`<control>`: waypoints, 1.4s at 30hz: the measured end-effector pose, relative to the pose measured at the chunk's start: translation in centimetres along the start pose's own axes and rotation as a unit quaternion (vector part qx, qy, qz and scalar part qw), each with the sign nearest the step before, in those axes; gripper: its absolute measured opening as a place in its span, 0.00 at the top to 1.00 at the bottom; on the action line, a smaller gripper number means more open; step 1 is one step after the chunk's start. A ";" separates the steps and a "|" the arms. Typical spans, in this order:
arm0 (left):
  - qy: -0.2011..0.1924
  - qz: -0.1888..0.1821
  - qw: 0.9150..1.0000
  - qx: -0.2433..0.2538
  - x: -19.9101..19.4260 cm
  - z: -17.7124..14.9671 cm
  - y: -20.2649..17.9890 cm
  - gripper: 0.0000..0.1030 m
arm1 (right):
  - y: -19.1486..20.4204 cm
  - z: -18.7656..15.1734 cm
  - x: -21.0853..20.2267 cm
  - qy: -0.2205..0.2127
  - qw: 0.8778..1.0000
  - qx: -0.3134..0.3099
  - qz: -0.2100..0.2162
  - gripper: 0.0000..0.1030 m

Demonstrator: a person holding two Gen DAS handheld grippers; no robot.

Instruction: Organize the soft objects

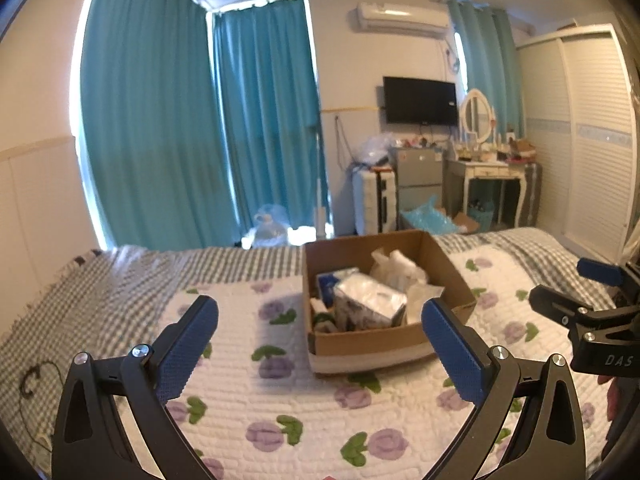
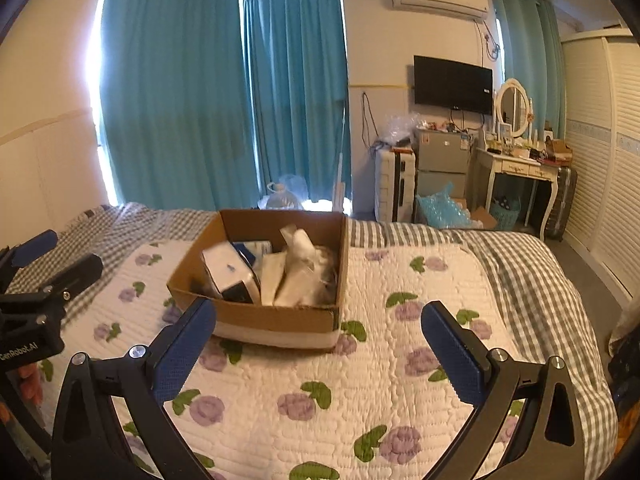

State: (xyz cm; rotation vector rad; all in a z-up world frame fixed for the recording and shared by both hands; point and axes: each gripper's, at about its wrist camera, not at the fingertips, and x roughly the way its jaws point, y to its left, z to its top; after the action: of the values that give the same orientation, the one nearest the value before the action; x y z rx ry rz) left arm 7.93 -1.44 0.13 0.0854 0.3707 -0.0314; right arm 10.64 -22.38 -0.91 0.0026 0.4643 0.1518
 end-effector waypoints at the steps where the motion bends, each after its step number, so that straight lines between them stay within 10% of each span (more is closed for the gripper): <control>1: 0.003 -0.001 1.000 -0.002 0.1 -0.1 0.0 0.00 | -0.1 -0.1 0.1 0.000 1.000 0.002 0.000 0.00; 42: 0.020 -0.009 1.000 -0.017 0.2 -0.6 0.8 0.00 | 1.8 0.9 -0.5 0.000 1.000 -0.013 0.007 0.00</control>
State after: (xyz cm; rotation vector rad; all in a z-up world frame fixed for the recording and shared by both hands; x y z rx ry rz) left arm 7.91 -0.57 -0.46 0.0492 0.4124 -0.0410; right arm 10.33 -20.69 0.18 -0.0191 0.4620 0.1713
